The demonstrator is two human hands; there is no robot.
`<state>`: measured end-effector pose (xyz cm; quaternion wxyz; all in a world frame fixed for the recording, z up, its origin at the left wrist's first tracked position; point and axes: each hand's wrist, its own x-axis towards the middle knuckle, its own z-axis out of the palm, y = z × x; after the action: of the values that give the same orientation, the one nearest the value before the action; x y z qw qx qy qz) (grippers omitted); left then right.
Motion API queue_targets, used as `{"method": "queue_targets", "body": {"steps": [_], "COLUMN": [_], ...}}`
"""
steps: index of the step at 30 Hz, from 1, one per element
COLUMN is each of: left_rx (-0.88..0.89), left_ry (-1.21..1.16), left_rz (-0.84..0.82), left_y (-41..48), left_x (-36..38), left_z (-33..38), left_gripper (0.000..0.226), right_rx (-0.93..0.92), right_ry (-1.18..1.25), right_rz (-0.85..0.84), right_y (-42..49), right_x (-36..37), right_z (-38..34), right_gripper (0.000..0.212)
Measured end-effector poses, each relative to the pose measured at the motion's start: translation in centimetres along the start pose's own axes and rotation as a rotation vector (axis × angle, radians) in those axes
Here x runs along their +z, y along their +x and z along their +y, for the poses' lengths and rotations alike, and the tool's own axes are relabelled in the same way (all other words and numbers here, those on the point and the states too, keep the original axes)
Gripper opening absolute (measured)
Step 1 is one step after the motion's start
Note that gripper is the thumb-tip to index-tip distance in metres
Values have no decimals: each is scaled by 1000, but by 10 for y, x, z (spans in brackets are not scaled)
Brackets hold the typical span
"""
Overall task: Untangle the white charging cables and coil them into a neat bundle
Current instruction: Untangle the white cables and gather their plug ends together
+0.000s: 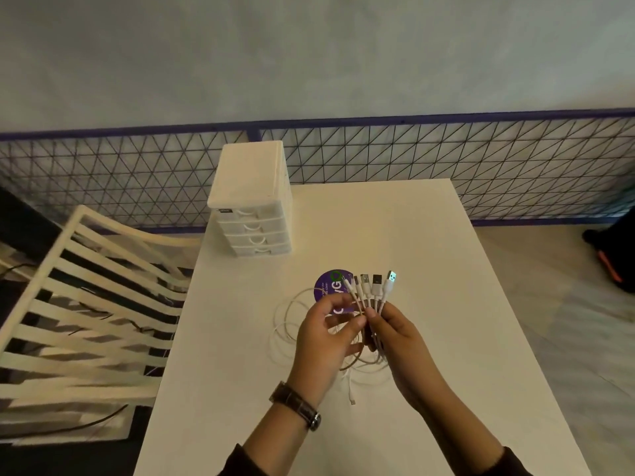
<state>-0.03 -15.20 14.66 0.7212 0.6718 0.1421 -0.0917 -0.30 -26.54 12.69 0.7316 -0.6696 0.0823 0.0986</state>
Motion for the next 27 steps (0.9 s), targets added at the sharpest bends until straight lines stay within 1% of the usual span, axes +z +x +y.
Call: {"method": "queue_targets", "body": {"steps": [2,6,8,10,11,14,15,17,19,21,24,27], "left_rx": [20,73,65,20,-25,-212,-227,-192,-134,-88,-60,-29], "left_ry": [18,149,197,253,209,-133,-219,-276,-253,-157,-73,34], "left_rz": [-13,-65,-102,-174,-214,-233,-243,-313,-416,-511,-578,-615], "left_y": [2,3,4,7,10,18,21,25,27,25,23,24], "left_x": [-2,-5,-8,-14,-18,-29,-31,-34,-32,-28,-27,-30], "left_z": [-2,-5,-4,-2,0,7,9,11,14,17,20,23], "left_gripper": [27,33,35,33,31,34,38,48,61,66,64,54], "right_rx": [18,31,37,39,35,28,28,33,41,45,73,102], "right_ry": [-12,76,73,50,39,60,76,91,84,90,74,51], "right_rz": [-6,-66,-76,-99,-121,-205,-238,-301,-348,-397,-446,-480], "right_y": [-1,-2,-2,-3,-3,-4,-5,-6,-8,-10,-11,-11], "right_x": [-2,-5,-5,-5,-6,-8,-8,-7,-5,-3,-3,-4], "right_z": [0,-2,0,3,4,4,3,1,1,1,0,0], "right_gripper": [23,21,21,20,20,21,20,21,23,21,25,25]}}
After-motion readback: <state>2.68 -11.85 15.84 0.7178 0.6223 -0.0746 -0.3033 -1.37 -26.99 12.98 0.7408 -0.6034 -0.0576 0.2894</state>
